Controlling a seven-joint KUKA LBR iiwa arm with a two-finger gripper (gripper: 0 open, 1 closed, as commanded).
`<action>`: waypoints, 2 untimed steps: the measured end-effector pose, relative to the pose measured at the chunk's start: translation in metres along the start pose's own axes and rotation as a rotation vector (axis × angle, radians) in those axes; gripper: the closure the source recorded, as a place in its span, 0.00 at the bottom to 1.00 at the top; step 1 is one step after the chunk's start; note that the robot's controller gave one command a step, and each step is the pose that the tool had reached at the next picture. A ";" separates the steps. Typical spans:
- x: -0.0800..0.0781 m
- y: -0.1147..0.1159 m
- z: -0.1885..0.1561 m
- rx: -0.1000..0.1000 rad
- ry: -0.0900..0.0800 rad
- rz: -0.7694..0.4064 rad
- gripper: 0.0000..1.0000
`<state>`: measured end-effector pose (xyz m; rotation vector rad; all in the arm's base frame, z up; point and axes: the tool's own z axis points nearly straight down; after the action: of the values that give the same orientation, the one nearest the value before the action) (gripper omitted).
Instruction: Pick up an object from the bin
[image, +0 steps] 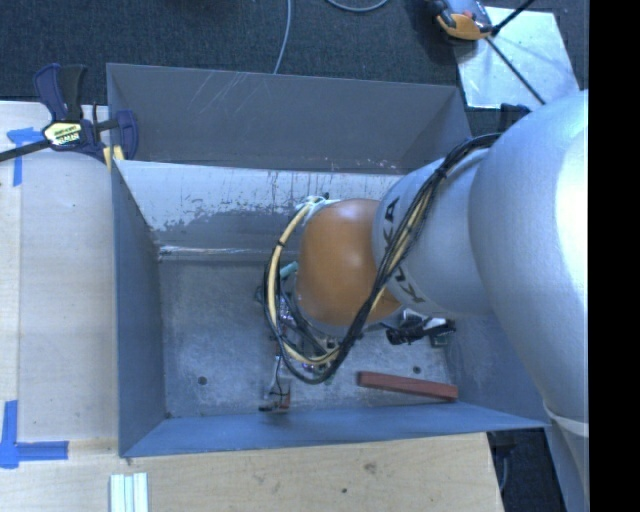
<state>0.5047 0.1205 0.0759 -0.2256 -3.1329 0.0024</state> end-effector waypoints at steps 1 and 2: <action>-0.007 -0.014 0.001 -0.002 -0.004 -0.293 0.00; -0.020 -0.053 -0.042 -0.001 0.002 -0.354 0.00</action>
Offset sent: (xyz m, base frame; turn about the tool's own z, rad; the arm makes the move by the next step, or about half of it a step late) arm 0.0210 -0.0918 0.0841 -0.4560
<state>0.5170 0.0651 0.1178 0.3298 -3.1213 -0.0001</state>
